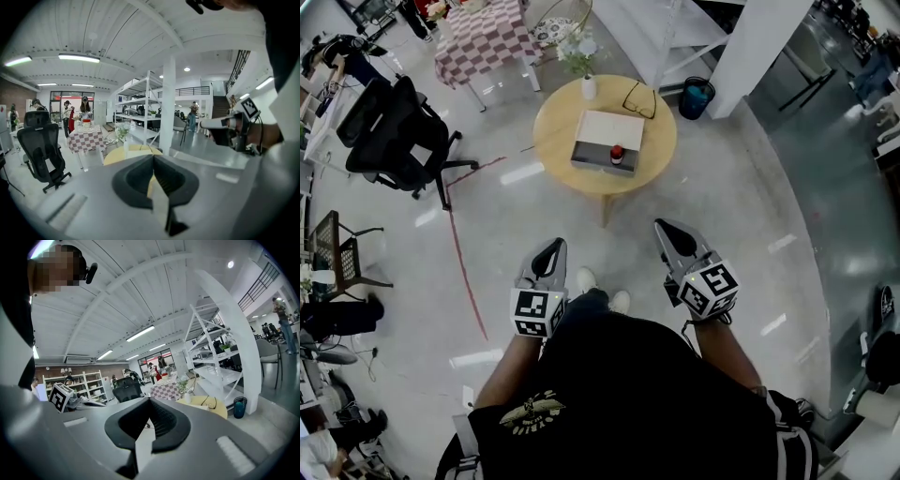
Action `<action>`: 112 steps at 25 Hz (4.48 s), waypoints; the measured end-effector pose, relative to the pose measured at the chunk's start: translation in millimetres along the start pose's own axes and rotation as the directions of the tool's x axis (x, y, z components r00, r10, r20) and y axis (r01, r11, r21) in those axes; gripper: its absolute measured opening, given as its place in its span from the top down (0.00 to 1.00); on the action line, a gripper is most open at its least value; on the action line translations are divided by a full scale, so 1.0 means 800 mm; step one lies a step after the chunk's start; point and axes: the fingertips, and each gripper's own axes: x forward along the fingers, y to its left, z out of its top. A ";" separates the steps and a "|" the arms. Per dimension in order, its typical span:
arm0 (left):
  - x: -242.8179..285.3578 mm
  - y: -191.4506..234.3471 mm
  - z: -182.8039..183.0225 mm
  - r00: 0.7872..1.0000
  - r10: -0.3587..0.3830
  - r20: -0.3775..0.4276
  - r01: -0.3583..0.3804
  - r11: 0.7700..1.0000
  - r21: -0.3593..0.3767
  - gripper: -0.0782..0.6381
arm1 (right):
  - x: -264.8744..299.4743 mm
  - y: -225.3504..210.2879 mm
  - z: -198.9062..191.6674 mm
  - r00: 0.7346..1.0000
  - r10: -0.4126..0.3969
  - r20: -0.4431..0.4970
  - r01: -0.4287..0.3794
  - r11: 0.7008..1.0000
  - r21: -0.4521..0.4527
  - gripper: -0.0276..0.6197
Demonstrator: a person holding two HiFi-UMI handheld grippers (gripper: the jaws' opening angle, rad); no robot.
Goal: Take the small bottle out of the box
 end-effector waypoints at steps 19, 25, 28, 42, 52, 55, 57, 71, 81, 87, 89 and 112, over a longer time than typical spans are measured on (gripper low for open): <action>0.004 -0.022 -0.003 1.000 -0.017 0.010 0.017 1.000 0.016 0.89 | -0.028 -0.021 -0.015 0.999 -0.050 -0.016 0.050 0.999 0.013 0.95; 0.000 0.008 -0.002 1.000 0.029 0.007 -0.029 1.000 -0.006 0.89 | 0.002 -0.003 0.001 1.000 0.009 0.001 -0.009 1.000 -0.014 0.95; 0.008 0.011 0.007 0.999 0.029 0.027 -0.029 1.000 -0.006 0.89 | 0.002 -0.006 0.006 1.000 -0.003 0.004 0.003 1.000 -0.017 0.95; 0.023 -0.028 -0.004 1.000 -0.017 0.008 0.017 1.000 0.004 0.89 | -0.037 -0.041 -0.002 0.998 -0.067 0.018 0.067 0.998 0.023 0.95; 0.015 -0.038 0.014 0.999 -0.021 0.033 0.020 0.999 0.037 0.89 | -0.053 -0.033 0.000 0.998 -0.066 0.024 0.066 0.998 0.017 0.95; 0.013 -0.033 0.018 1.000 -0.012 0.029 0.011 0.999 0.040 0.89 | -0.052 -0.032 0.001 0.998 -0.058 0.015 0.058 0.998 0.006 0.95; 0.012 -0.023 0.020 1.000 0.001 0.030 -0.002 0.999 0.040 0.89 | -0.048 -0.033 0.000 0.998 -0.058 0.017 0.058 0.998 0.013 0.95; 0.076 0.069 0.007 0.999 -0.024 -0.030 0.024 1.000 -0.006 0.89 | 0.073 -0.039 -0.014 0.997 -0.046 -0.055 0.048 0.998 0.048 0.95; 0.142 0.151 0.047 0.993 -0.121 0.013 0.121 0.993 0.007 0.89 | 0.158 -0.040 0.026 0.990 -0.140 -0.026 0.141 0.990 0.015 0.95; 0.170 0.176 0.077 0.980 -0.193 0.047 0.192 0.981 0.030 0.89 | 0.177 -0.048 0.056 0.974 -0.228 0.002 0.228 0.974 -0.014 0.95; 0.176 0.178 0.079 0.973 -0.224 0.048 0.222 0.974 0.043 0.89 | 0.180 -0.044 0.063 0.968 -0.250 0.019 0.250 0.968 -0.028 0.95; 0.189 0.186 0.070 0.967 -0.254 0.018 0.253 0.967 0.029 0.89 | 0.205 -0.045 0.040 0.969 -0.247 -0.021 0.247 0.969 0.017 0.95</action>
